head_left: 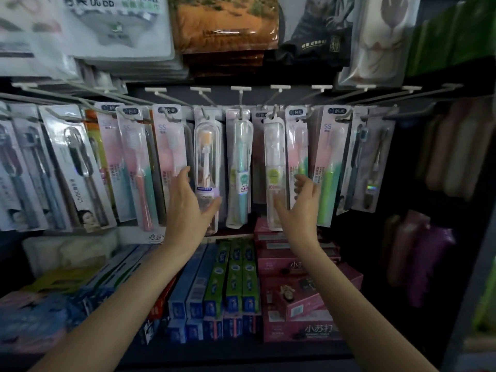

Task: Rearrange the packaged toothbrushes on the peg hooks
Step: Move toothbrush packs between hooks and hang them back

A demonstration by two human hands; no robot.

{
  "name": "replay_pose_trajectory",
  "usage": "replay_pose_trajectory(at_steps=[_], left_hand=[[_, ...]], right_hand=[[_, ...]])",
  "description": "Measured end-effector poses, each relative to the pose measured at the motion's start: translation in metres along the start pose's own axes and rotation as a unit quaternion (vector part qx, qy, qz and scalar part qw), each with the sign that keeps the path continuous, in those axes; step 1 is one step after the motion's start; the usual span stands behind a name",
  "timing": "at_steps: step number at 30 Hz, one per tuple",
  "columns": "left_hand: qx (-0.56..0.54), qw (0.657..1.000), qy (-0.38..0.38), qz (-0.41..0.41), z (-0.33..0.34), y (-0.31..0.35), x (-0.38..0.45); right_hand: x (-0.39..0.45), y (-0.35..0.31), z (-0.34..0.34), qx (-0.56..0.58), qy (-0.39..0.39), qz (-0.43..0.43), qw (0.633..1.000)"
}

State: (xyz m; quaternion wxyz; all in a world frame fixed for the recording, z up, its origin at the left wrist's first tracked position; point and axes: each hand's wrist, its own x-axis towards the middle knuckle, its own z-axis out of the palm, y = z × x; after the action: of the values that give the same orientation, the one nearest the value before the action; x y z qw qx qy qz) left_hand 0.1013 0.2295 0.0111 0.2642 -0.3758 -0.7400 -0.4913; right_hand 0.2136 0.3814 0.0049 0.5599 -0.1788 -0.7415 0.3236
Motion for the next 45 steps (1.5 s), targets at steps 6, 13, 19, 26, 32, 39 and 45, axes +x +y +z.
replay_pose_trajectory(at_steps=[6, 13, 19, 26, 32, 39, 45], left_hand=[[0.031, 0.999, -0.005, 0.008, 0.003, 0.000, 0.008], [0.105, 0.993, -0.013, 0.051, -0.022, -0.009, 0.008], [0.126, 0.990, -0.019, 0.064, -0.027, -0.011, 0.006], [0.121, 0.991, -0.022, 0.050, -0.019, -0.003, 0.001], [0.134, 0.990, -0.014, 0.049, -0.018, 0.000, 0.001], [0.120, 0.991, -0.006, 0.062, -0.020, 0.002, -0.002], [0.072, 0.992, 0.036, 0.094, -0.037, -0.019, -0.013]], right_hand=[[-0.005, -0.030, 0.030, -0.054, -0.103, -0.118, 0.986], [0.002, -0.033, 0.055, -0.035, -0.097, -0.009, 0.995], [0.005, -0.030, 0.031, 0.002, -0.103, 0.009, 0.995], [0.022, -0.031, 0.010, 0.014, -0.102, 0.003, 0.995], [0.014, -0.033, 0.012, 0.054, -0.206, -0.009, 0.977], [0.005, -0.025, 0.012, 0.107, -0.202, -0.009, 0.973], [-0.026, -0.025, 0.020, -0.059, -0.196, -0.206, 0.957]])
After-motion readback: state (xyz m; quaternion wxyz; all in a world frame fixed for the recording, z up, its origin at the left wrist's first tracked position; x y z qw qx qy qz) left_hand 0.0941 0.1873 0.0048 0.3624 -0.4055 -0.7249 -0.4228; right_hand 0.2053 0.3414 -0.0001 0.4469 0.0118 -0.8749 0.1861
